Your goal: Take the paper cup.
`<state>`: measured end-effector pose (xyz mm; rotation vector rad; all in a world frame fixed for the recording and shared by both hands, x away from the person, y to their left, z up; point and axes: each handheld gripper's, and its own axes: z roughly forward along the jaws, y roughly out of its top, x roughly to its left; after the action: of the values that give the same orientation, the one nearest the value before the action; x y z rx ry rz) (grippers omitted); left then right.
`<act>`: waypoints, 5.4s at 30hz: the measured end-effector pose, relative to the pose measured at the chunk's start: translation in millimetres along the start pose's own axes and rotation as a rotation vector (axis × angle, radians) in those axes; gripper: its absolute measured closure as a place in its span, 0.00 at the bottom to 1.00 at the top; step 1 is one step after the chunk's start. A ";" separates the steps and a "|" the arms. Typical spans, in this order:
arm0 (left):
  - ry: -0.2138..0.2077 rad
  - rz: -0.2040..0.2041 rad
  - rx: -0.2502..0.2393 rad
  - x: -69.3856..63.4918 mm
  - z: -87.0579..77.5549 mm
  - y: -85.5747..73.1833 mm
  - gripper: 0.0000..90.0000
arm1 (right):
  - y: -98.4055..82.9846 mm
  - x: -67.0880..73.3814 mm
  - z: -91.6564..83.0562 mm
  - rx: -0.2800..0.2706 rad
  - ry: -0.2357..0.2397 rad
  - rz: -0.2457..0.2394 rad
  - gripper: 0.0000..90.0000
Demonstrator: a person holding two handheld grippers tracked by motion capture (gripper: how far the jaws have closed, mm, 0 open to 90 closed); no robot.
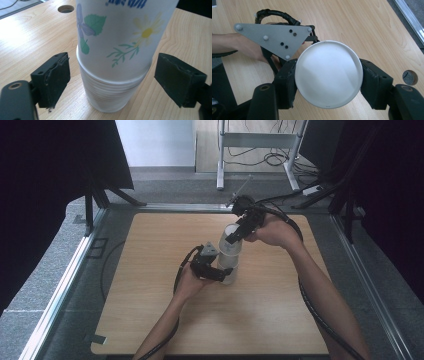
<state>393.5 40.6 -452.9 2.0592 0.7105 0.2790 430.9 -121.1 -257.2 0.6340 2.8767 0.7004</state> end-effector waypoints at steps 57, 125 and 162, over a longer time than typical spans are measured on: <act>-0.313 0.092 -0.018 -18.4 -50.8 -10.1 0.00 | -100.7 29.9 -12.4 -0.194 0.090 -0.050 0.40; -0.421 0.243 -0.012 -55.9 -26.9 -35.9 0.16 | -178.6 54.0 65.0 -0.487 0.297 -0.091 0.41; -0.347 0.333 0.116 -57.5 -34.1 -28.0 0.39 | -173.4 62.2 58.1 -0.343 0.204 -0.133 0.26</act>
<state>321.0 42.5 -452.6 2.2575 0.1753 0.0624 322.2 -210.5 -389.5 0.3396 2.8339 1.2636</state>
